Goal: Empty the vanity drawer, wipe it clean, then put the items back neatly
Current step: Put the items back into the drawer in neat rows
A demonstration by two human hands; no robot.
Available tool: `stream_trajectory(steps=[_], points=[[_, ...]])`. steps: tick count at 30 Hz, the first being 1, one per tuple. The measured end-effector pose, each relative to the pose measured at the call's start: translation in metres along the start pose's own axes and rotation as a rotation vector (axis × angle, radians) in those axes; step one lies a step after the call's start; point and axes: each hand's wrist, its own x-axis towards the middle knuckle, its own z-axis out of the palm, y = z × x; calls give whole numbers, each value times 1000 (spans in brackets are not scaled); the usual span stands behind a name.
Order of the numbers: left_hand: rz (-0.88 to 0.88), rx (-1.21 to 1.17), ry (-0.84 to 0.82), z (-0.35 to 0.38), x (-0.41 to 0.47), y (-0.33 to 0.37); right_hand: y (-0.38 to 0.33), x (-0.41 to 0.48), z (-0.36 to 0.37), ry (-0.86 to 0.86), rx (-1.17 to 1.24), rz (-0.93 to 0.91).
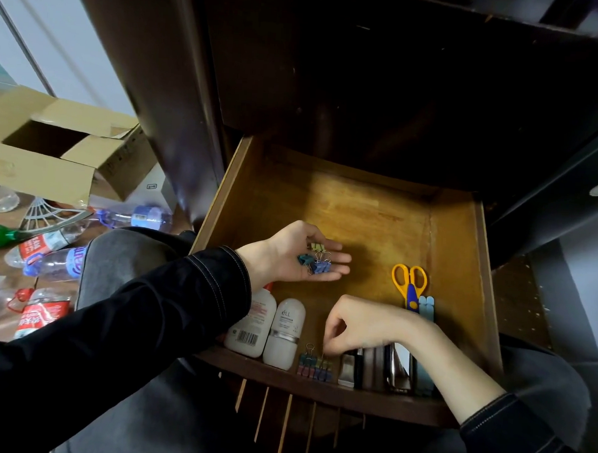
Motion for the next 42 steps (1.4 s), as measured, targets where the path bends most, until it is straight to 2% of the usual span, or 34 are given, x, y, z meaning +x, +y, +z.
stream_trajectory(steps=[3, 6, 8, 10, 12, 14, 18, 23, 27, 29, 30, 32, 37, 42], points=[[2, -15, -12, -1, 1, 1, 3, -4, -10, 171, 72, 103], [11, -38, -17, -3, 2, 1, 5, -9, -21, 553, 85, 201], [11, -52, -31, -2, 1, 1, 4, -11, -23, 819, 119, 166], [1, -65, -52, 0, 0, 1, 1, -11, -25, 923, 243, 42], [-9, -99, -76, 3, -2, 1, -2, -11, -24, 891, 276, -77], [-12, -108, -91, 4, -3, 0, -4, -10, -22, 858, 229, -117], [-18, -102, -70, 5, -3, 1, -4, -9, -22, 854, 161, -111], [-11, -151, -43, 9, -7, 0, -3, -9, -23, 856, 262, -105], [-16, -177, 133, 3, -1, 5, -3, -10, -27, 865, 392, -119], [56, -210, 137, 1, -2, 4, -3, -10, -27, 878, 409, -107], [74, -147, 171, 1, -1, 2, -2, -9, -27, 868, 402, -98], [101, -42, 229, 0, -3, 1, 1, -8, -26, 792, 380, -81], [87, -19, 242, 3, -6, 4, 4, 0, -15, 420, 195, -31], [90, -13, 242, 4, -6, 4, 6, 9, -2, 236, 89, -40]])
